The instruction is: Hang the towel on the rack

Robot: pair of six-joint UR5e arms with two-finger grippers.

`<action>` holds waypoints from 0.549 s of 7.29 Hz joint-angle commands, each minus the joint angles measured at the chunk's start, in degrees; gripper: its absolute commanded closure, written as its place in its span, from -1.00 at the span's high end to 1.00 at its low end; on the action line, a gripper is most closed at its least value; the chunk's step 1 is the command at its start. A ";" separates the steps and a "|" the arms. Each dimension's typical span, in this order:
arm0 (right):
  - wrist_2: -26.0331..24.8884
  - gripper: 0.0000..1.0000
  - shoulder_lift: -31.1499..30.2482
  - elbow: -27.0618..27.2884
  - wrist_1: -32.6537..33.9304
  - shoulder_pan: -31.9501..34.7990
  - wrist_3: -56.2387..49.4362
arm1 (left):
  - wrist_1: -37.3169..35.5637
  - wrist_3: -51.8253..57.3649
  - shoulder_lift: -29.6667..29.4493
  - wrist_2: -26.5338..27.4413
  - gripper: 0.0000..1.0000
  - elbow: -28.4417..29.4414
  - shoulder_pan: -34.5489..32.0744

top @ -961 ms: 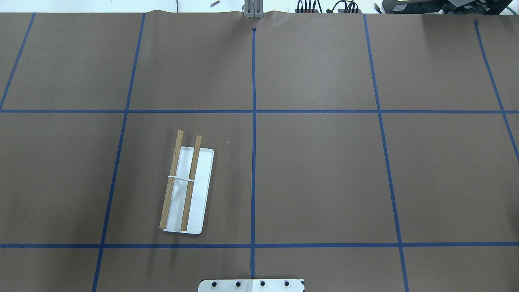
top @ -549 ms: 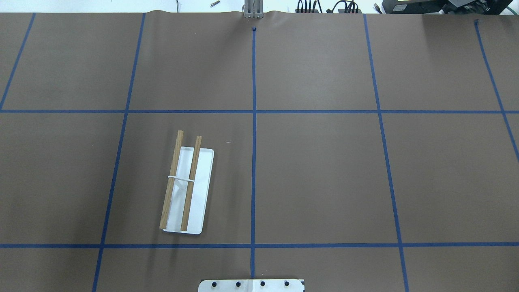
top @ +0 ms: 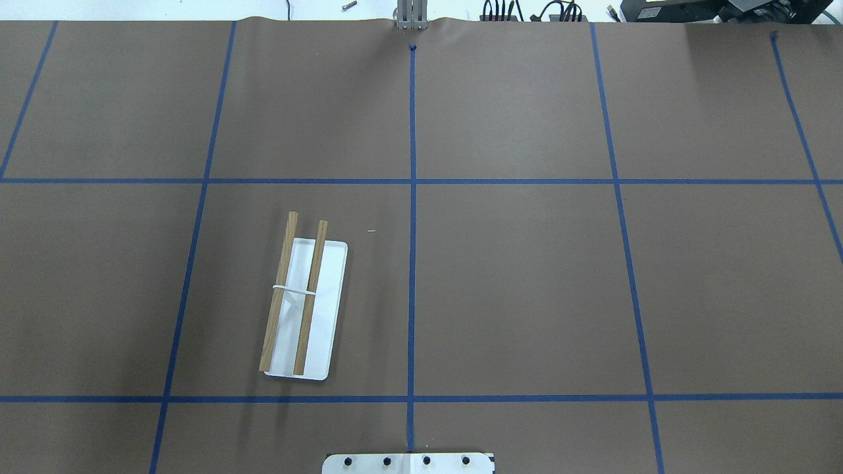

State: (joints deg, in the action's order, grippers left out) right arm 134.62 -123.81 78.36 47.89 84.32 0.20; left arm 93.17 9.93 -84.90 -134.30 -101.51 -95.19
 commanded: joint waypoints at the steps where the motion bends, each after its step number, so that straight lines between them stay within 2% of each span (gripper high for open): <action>1: 0.29 1.00 0.06 -0.05 -0.17 0.05 -3.62 | 0.17 0.00 0.00 0.00 0.96 0.00 0.00; 4: -0.32 1.00 0.67 -0.49 0.18 0.05 -3.10 | 0.35 0.09 0.09 0.00 0.96 0.09 0.00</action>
State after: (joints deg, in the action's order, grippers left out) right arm 134.40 -123.37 78.04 47.97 84.37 -3.11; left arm 93.49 9.95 -84.83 -134.30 -101.50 -95.19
